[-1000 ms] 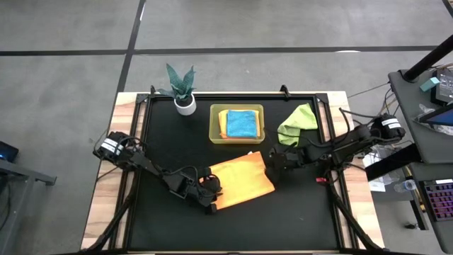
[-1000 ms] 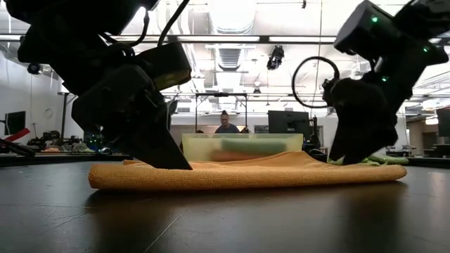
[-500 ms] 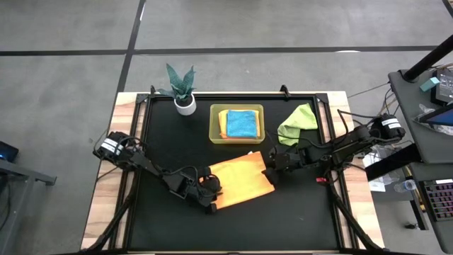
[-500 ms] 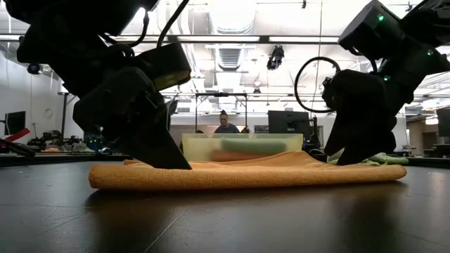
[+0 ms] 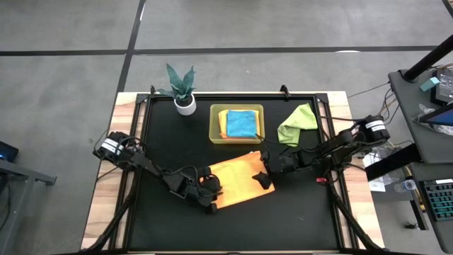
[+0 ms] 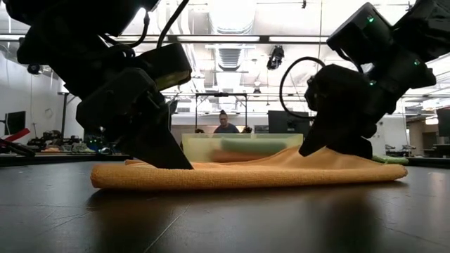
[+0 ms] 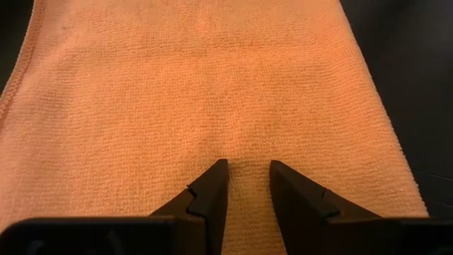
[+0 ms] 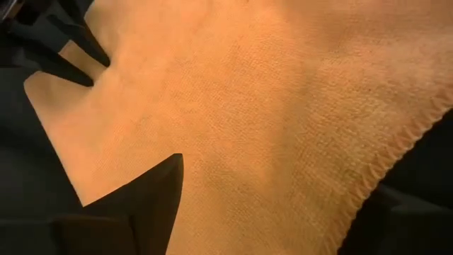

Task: Fold microfiber towels
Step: Fold the yellow towel on the table

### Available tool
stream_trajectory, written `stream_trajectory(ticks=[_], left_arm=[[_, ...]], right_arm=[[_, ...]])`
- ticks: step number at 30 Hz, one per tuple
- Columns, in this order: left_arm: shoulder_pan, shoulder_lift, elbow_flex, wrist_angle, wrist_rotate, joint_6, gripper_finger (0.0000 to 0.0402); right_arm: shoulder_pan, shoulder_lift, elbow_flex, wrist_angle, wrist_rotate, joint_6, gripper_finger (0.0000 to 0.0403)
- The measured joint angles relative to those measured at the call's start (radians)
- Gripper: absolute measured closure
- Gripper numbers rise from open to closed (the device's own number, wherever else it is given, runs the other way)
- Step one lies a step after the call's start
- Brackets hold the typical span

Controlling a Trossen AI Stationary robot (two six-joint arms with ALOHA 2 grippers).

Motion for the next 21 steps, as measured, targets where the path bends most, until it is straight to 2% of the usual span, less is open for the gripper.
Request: stream_trajectory(ticks=[3, 6, 13, 17, 21], left_arm=[[0.0, 0.0, 0.0, 0.003, 0.0, 0.0, 0.0309], [0.0, 0.0, 0.0, 0.003, -0.001, 0.003, 0.0309], [-0.014, -0.058, 0.015, -0.035, 0.0, 0.029, 0.0309], [-0.023, -0.143, 0.029, -0.189, 0.002, 0.019, 0.0309], [-0.055, -0.215, 0.02, -0.382, 0.008, -0.072, 0.0309]], right_arm=[[0.0, 0.003, 0.009, -0.005, -0.007, -0.005, 0.0145], [0.0, 0.003, 0.013, -0.011, -0.013, -0.005, 0.0183], [0.0, -0.023, 0.014, -0.048, -0.015, -0.022, 0.0319], [0.0, -0.062, 0.014, -0.085, -0.012, -0.049, 0.0382], [-0.002, -0.122, 0.026, -0.185, -0.007, -0.057, 0.0389]])
